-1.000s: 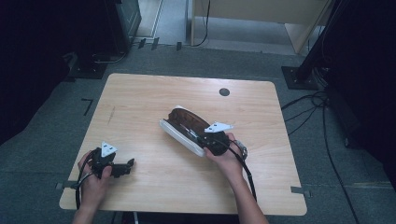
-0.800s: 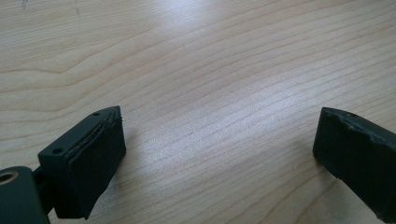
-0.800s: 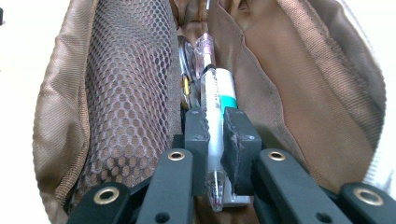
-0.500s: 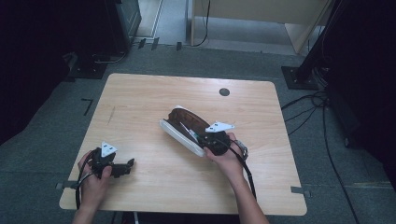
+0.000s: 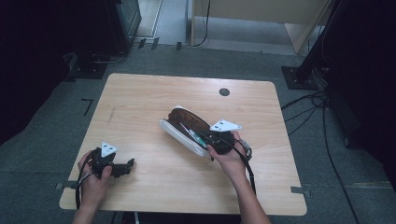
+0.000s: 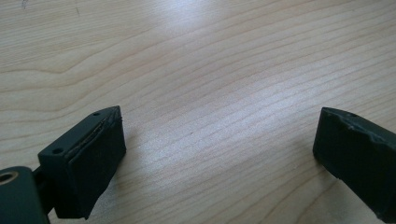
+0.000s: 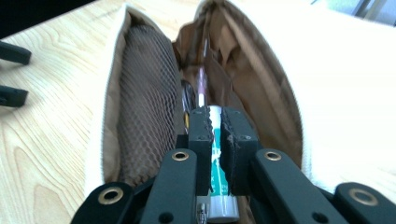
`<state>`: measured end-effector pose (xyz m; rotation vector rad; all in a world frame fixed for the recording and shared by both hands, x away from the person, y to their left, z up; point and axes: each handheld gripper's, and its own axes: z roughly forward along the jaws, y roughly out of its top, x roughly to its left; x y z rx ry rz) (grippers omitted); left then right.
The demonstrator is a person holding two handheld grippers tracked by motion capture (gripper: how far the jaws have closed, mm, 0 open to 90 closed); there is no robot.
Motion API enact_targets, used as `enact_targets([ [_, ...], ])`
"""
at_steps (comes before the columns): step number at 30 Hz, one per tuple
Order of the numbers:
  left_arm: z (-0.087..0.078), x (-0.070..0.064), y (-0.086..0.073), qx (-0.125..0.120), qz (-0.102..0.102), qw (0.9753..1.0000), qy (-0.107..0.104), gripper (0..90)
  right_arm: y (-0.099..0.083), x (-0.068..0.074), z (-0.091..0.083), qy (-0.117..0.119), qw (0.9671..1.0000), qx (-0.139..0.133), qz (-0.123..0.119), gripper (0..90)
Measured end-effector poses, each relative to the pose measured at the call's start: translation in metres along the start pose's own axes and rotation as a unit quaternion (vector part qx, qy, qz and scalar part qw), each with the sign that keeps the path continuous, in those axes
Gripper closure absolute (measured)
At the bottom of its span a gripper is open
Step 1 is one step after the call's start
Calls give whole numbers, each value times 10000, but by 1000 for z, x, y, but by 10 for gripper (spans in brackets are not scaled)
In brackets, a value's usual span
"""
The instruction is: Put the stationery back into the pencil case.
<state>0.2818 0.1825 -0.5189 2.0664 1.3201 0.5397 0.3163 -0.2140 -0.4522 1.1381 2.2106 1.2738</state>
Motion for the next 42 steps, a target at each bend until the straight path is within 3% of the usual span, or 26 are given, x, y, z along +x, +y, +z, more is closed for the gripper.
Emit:
enact_targets([
  [6, 0, 0, 0, 0, -4, 10000, 1, 25, 7, 1, -12, 60, 9996, -259, 23, 803],
  [12, 0, 0, 0, -4, -5, 10000, -1, 25, 11, 2, -24, 237, 9980, -588, 28, 643],
  [16, 0, 0, 0, -5, -4, 10000, 0, 25, 15, 1, -34, 95, 9972, -735, 51, 530],
  [19, 0, 0, 0, 0, -1, 10000, 3, 25, 17, 2, -44, -182, 9962, -851, 34, 389],
  [21, 0, 0, 0, 0, 4, 10000, 2, 25, 19, 2, -50, -412, 9961, -779, 28, 330],
  [25, 0, 0, 0, 5, 11, 10000, 2, 25, 18, 1, -61, -764, 9950, -593, 240, 150],
  [28, 0, 0, 0, -3, -5, 10000, 0, 25, 15, -3, -67, -855, 9943, -495, 407, 92],
  [30, 0, 0, 0, -5, -7, 10000, 1, 25, 11, -7, -68, -842, 9948, -370, 430, 0],
  [38, 0, 0, 0, 3, 0, 10000, 0, 25, -15, -21, -71, -951, 9932, 20, 678, 0],
  [42, 0, 0, 0, -1, -1, 10000, 0, 25, -25, -27, -74, -1022, 9920, 81, 737, 0],
])
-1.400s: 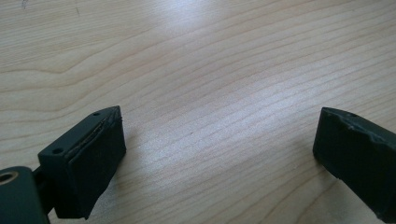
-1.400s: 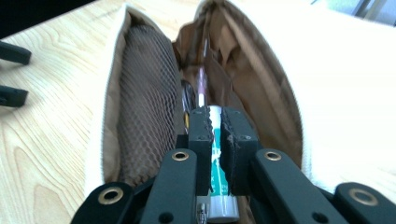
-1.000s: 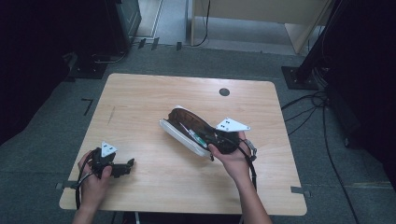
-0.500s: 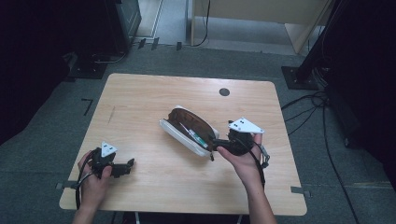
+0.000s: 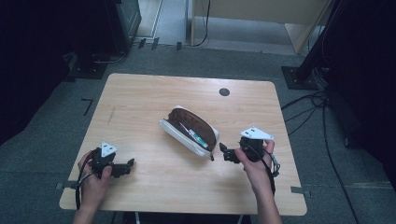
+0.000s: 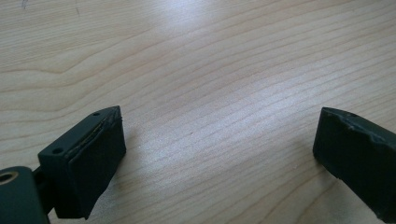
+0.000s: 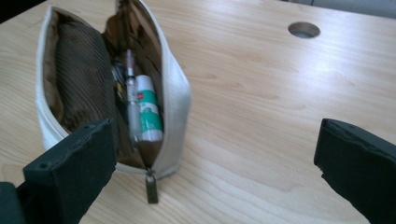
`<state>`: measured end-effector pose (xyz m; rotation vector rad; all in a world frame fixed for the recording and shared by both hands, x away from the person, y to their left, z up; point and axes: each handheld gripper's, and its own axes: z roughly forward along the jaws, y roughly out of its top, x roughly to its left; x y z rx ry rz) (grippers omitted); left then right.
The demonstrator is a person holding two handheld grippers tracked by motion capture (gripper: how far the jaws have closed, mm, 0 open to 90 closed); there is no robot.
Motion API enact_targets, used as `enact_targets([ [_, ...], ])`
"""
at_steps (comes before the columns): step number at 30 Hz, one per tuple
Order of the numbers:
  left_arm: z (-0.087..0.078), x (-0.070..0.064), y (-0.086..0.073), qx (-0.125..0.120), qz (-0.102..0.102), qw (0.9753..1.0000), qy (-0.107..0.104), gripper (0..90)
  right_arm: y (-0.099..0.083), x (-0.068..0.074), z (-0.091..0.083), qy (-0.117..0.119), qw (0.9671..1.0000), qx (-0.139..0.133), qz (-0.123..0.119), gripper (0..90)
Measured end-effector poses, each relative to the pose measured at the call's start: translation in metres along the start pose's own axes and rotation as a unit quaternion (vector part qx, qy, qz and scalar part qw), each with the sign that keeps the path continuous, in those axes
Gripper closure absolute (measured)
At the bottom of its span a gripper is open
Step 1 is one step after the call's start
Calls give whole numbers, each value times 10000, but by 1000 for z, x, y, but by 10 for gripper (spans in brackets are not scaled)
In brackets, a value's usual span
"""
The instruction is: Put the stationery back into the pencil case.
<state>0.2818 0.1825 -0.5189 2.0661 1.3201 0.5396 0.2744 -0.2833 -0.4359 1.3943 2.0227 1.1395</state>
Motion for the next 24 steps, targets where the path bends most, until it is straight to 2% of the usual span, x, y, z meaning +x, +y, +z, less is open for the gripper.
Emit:
enact_targets([
  [20, 0, 0, 0, 0, 1, 10000, 0, 25, -49, -46, -15, -507, 9975, 231, 430, 0],
  [24, 0, 0, 0, -1, 0, 10000, 0, 25, -56, -56, -18, -540, 9969, 280, 496, 0],
])
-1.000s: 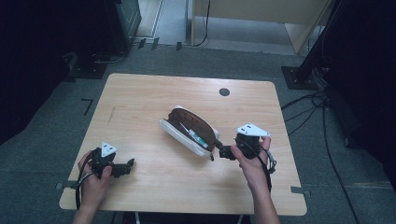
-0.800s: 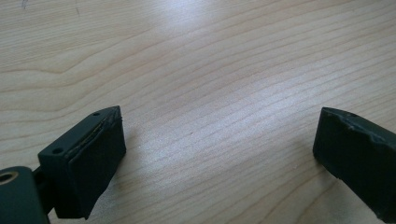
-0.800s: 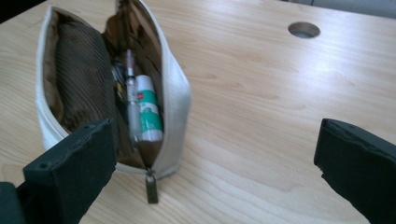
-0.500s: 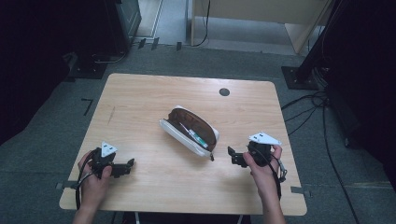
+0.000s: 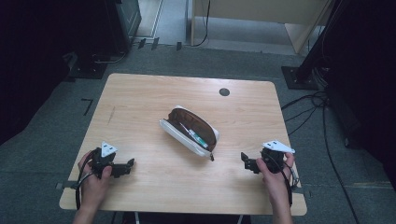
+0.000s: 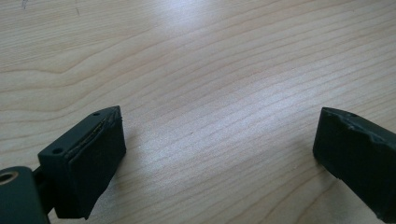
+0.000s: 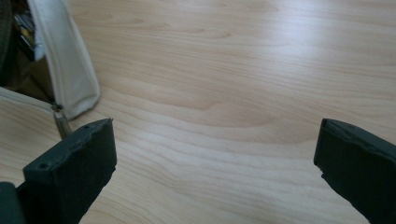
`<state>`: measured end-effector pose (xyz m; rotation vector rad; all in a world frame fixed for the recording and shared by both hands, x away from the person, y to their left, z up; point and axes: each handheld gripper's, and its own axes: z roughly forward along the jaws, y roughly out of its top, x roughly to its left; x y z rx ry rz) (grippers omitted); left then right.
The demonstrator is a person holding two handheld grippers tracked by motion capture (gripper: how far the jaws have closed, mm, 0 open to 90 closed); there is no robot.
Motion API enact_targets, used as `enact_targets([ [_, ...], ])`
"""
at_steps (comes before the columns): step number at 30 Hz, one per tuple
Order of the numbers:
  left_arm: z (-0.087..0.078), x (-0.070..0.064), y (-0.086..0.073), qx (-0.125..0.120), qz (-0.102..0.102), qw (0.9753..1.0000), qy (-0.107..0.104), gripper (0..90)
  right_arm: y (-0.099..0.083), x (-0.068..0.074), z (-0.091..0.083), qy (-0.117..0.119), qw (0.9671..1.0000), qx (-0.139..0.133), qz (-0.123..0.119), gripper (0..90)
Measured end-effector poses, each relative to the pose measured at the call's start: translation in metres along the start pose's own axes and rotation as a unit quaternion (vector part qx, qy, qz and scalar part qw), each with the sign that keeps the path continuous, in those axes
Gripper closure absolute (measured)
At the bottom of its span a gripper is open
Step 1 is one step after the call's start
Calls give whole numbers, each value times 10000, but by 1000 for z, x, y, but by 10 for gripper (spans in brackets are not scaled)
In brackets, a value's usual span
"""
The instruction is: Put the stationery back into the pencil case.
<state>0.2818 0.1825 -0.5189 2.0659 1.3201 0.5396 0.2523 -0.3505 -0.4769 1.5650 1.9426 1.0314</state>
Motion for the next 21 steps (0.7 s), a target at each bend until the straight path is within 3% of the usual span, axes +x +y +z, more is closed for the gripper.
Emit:
enact_targets([
  [12, 0, 0, 0, 0, -1, 10000, 0, 25, -30, -35, -7, -236, 9991, 242, 255, 0],
  [21, 0, 0, 0, -1, 2, 10000, 3, 25, -47, -51, -7, -393, 9977, 408, 360, 0],
])
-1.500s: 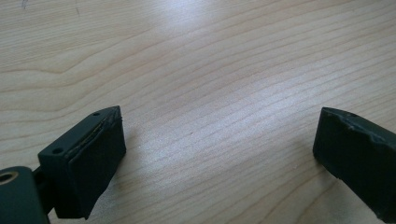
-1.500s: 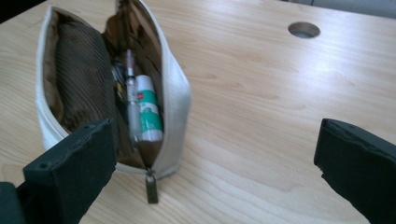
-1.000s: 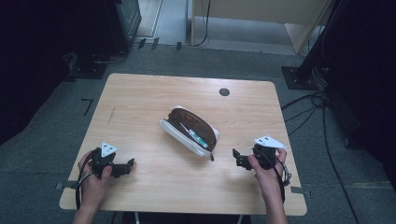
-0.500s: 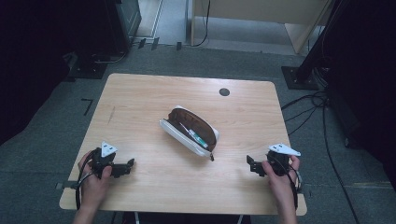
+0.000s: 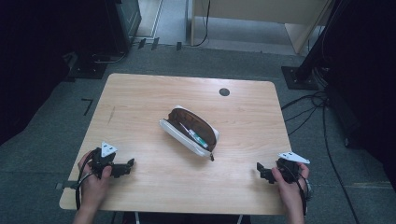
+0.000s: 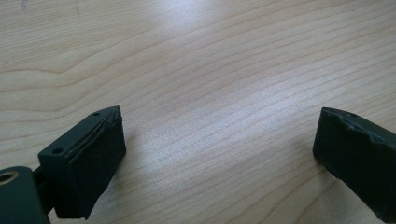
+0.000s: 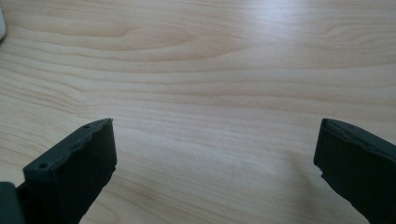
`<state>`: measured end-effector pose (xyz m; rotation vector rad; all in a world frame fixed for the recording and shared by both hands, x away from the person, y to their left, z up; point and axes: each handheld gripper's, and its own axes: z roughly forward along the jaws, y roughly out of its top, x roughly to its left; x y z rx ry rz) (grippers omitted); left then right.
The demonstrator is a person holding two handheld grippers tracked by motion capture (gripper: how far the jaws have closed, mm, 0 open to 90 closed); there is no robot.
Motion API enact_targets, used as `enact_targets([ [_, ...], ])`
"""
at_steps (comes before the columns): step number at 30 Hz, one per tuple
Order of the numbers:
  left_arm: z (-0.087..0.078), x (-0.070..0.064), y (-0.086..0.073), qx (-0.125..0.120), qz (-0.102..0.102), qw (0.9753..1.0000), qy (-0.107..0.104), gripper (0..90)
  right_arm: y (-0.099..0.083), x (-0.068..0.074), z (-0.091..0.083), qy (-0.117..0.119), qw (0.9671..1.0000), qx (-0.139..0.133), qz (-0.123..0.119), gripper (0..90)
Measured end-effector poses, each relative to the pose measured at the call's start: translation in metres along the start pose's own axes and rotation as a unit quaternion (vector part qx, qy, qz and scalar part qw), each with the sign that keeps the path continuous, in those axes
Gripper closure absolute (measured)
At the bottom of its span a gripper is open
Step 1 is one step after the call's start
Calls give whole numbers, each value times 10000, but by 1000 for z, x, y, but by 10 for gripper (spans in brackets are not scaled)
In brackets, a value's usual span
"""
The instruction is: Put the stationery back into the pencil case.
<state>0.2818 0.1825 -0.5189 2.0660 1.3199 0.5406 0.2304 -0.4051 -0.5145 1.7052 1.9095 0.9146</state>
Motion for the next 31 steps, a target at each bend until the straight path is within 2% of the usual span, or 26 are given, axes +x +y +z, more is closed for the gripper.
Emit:
enact_targets([
  [8, 0, 0, 0, 1, -2, 10000, 2, 25, -10, -7, -1, -271, 9993, 210, -111, 0],
  [13, 0, 0, 0, 1, -5, 10000, -2, 25, -15, -9, -2, -417, 9989, 135, -186, 0],
  [15, 0, 0, 1, 12, -11, 10000, 2, 25, -18, -10, -2, -415, 9990, 30, -184, 0],
  [21, 0, 1, 1, 13, -14, 10000, -17, 25, -17, -10, -1, -349, 9990, 36, -273, 0],
  [31, 1, 1, 1, 16, 6, 10000, -1, 25, -17, -10, -1, -339, 9990, 38, -278, 0],
])
